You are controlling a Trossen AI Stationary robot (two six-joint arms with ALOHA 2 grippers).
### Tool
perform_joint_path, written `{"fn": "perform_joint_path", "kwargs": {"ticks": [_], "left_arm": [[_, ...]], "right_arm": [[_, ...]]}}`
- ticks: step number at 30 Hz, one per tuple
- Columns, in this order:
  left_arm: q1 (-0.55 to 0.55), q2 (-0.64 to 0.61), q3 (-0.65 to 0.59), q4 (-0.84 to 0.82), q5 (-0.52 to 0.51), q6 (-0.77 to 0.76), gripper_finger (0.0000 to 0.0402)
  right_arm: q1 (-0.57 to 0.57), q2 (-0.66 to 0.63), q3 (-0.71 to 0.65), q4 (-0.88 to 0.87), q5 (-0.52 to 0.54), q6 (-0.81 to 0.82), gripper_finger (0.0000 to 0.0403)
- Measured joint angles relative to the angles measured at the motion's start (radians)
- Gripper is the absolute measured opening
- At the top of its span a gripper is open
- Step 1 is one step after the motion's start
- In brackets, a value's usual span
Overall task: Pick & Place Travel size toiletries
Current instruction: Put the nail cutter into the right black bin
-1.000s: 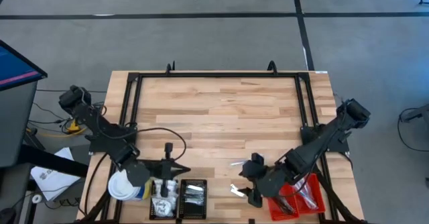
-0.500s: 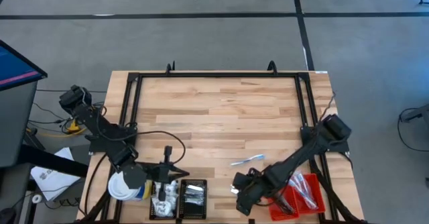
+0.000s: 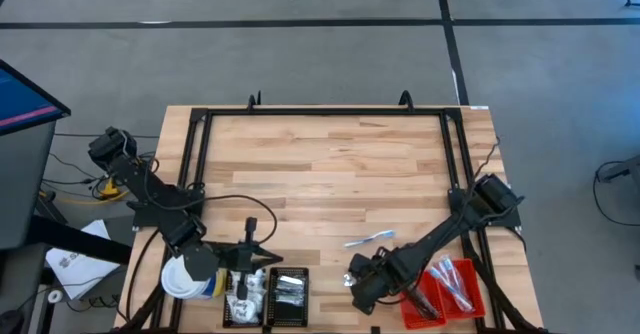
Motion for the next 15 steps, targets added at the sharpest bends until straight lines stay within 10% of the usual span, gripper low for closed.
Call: {"fn": "perform_joint_path", "kwargs": {"ticks": [15], "left_arm": [[0.0,0.0,0.0,0.005,0.042,-0.002,0.0]], "right_arm": [[0.024,-0.001,0.163,0.343,-0.028,-0.341,0.0294]]}}
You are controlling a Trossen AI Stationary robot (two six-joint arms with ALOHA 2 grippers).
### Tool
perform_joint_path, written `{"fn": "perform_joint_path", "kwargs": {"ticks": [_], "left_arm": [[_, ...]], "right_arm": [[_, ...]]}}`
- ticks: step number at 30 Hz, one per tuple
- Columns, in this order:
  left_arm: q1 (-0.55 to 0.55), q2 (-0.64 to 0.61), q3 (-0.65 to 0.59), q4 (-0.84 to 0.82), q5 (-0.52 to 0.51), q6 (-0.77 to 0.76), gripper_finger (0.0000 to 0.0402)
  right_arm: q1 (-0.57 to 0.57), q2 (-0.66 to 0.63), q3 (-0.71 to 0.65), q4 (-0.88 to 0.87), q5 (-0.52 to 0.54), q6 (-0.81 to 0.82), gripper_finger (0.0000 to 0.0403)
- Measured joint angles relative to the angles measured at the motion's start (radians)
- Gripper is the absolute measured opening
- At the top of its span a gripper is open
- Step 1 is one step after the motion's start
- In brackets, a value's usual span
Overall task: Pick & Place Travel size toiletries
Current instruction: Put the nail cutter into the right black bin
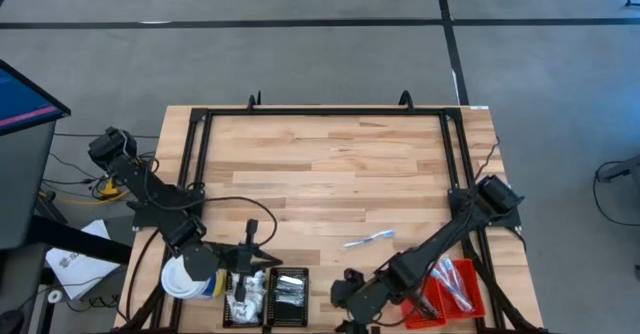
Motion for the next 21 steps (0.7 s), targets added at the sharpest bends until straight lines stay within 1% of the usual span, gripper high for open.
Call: {"fn": "perform_joint_path", "kwargs": {"ticks": [4,7,10,12,14,18,19,21], "left_arm": [[0.0,0.0,0.0,0.003,0.001,0.0,0.0],[0.0,0.0,0.0,0.006,0.001,0.0,0.0],[0.0,0.0,0.0,0.008,0.001,0.0,0.0],[0.0,0.0,0.0,0.009,0.001,0.0,0.0],[0.0,0.0,0.0,0.01,0.001,0.0,0.0],[0.0,0.0,0.0,0.011,0.001,0.0,0.0],[0.0,0.0,0.0,0.011,0.001,0.0,0.0],[0.0,0.0,0.0,0.012,0.001,0.0,0.0]], "right_arm": [[-0.016,0.006,-0.01,-0.037,-0.03,-0.008,0.0291],[-0.032,0.005,-0.021,-0.072,-0.053,0.026,0.029],[-0.043,0.006,-0.023,-0.097,-0.074,0.048,0.0273],[-0.041,0.008,-0.022,-0.099,-0.075,0.049,0.0241],[-0.035,0.022,-0.022,-0.095,-0.077,0.049,0.0189],[-0.025,0.034,-0.019,-0.099,-0.089,0.036,0.0043],[-0.025,0.038,-0.02,-0.114,-0.095,0.029,0.0022],[-0.025,0.043,-0.025,-0.135,-0.111,0.033,0.0018]]}}
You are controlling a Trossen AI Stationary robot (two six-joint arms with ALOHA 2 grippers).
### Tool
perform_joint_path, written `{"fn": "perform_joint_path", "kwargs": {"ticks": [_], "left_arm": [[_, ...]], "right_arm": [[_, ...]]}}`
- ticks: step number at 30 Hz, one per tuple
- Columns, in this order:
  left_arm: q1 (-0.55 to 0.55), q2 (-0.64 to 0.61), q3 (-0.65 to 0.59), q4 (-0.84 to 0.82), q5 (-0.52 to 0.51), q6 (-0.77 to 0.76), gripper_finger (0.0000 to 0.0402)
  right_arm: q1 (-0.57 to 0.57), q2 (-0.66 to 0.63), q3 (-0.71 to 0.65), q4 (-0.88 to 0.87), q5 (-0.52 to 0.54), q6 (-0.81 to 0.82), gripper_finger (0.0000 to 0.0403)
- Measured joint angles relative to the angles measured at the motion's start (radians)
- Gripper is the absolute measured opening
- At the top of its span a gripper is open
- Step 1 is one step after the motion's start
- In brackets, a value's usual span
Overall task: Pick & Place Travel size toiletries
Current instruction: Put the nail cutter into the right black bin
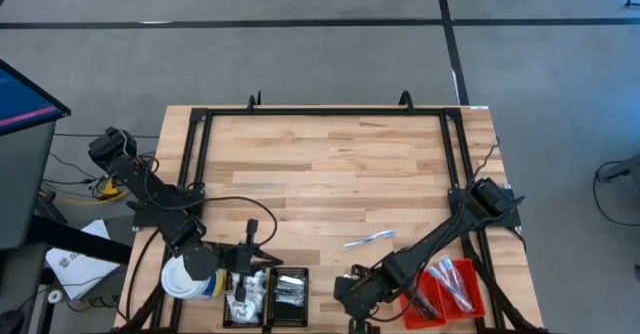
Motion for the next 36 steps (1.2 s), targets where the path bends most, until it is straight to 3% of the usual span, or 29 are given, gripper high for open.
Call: {"fn": "perform_joint_path", "kwargs": {"ticks": [7,13,19,30,36], "left_arm": [[0.0,0.0,0.0,0.0,0.0,0.0,0.0],[0.0,0.0,0.0,-0.002,0.02,0.0,0.0],[0.0,0.0,0.0,-0.002,0.02,0.0,0.0],[0.0,0.0,0.0,0.0,0.021,0.0,0.0],[0.0,0.0,-0.014,0.016,0.022,0.0,0.0]], "right_arm": [[-0.015,0.01,0.003,-0.025,-0.032,-0.004,0.0005],[-0.026,0.01,0.002,-0.288,-0.004,0.069,0.0002],[-0.013,0.011,0.002,-0.159,-0.002,0.051,0.0001],[-0.009,0.083,-0.006,-0.204,-0.044,0.044,0.0],[-0.033,0.092,0.003,-0.223,0.004,0.049,0.0]]}}
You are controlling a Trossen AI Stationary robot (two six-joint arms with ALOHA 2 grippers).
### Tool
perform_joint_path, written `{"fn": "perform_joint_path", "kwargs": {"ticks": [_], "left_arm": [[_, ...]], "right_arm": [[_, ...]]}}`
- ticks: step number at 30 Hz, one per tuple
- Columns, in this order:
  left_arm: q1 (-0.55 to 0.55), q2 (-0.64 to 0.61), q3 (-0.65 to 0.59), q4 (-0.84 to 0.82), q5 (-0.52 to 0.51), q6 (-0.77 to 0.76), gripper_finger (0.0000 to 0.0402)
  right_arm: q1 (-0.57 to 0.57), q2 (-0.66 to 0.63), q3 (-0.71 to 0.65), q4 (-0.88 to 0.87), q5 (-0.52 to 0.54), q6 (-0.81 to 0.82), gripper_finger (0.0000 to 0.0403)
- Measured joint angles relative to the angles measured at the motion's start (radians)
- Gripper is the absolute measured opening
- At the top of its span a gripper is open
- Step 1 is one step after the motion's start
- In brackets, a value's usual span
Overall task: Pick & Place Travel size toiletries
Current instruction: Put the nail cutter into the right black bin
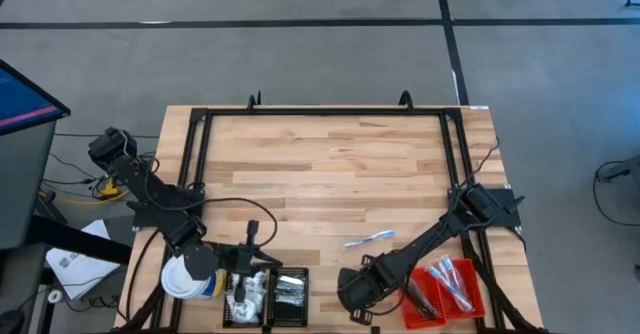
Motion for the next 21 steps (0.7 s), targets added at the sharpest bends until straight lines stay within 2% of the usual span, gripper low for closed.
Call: {"fn": "perform_joint_path", "kwargs": {"ticks": [4,10,17,21], "left_arm": [[0.004,0.0,-0.006,0.008,0.001,0.0,0.0],[0.007,0.0,-0.007,0.01,0.001,0.0,0.0],[0.007,0.0,-0.007,0.015,0.001,0.003,0.0],[0.007,0.0,-0.007,0.017,0.0,0.003,0.0]], "right_arm": [[-0.014,0.0,0.001,-0.005,0.081,0.001,0.0],[-0.031,-0.005,0.002,-0.032,0.129,-0.008,0.0],[-0.021,-0.112,0.001,-0.153,0.268,0.045,0.0],[-0.001,-0.142,0.001,-0.202,0.26,0.089,0.0]]}}
